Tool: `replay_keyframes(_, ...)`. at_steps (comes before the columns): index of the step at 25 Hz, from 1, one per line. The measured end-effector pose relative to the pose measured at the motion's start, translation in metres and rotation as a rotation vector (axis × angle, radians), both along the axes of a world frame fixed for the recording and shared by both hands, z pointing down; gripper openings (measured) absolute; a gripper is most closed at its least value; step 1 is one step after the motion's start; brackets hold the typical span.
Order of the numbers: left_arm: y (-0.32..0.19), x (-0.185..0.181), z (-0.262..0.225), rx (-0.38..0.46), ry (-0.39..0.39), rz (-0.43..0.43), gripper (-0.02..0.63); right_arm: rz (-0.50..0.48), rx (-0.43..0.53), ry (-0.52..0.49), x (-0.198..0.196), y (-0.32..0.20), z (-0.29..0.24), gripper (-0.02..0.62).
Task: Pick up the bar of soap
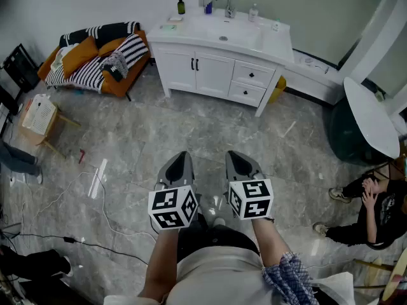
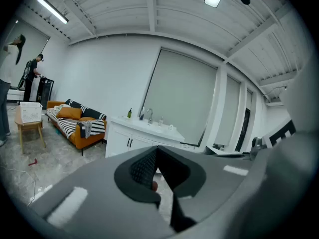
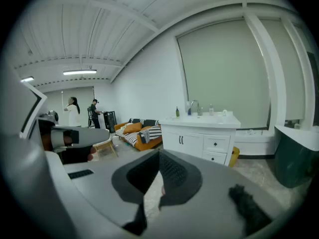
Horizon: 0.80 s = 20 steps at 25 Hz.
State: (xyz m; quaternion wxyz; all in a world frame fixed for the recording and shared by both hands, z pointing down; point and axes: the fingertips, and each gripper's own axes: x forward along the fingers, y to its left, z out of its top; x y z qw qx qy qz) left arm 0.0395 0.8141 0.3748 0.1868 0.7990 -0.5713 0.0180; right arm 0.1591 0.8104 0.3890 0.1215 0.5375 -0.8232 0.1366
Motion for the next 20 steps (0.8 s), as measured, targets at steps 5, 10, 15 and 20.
replay_keyframes(5, 0.003, 0.002, 0.0, 0.004, -0.023, -0.007, 0.008, -0.004, -0.003, 0.007, 0.002, 0.003, 0.002, 0.014)
replay_keyframes(10, 0.006, 0.009, -0.001, 0.003, -0.029, -0.018, 0.008, -0.021, 0.015, 0.039, 0.006, 0.006, -0.001, 0.014)
replay_keyframes(15, 0.012, 0.015, -0.001, -0.005, -0.029, -0.028, 0.008, -0.049, 0.008, 0.0, 0.009, 0.01, -0.003, 0.015)
replay_keyframes(20, 0.02, 0.014, 0.001, -0.019, -0.036, -0.055, 0.008, -0.094, 0.01, 0.005, 0.01, 0.017, -0.005, 0.017)
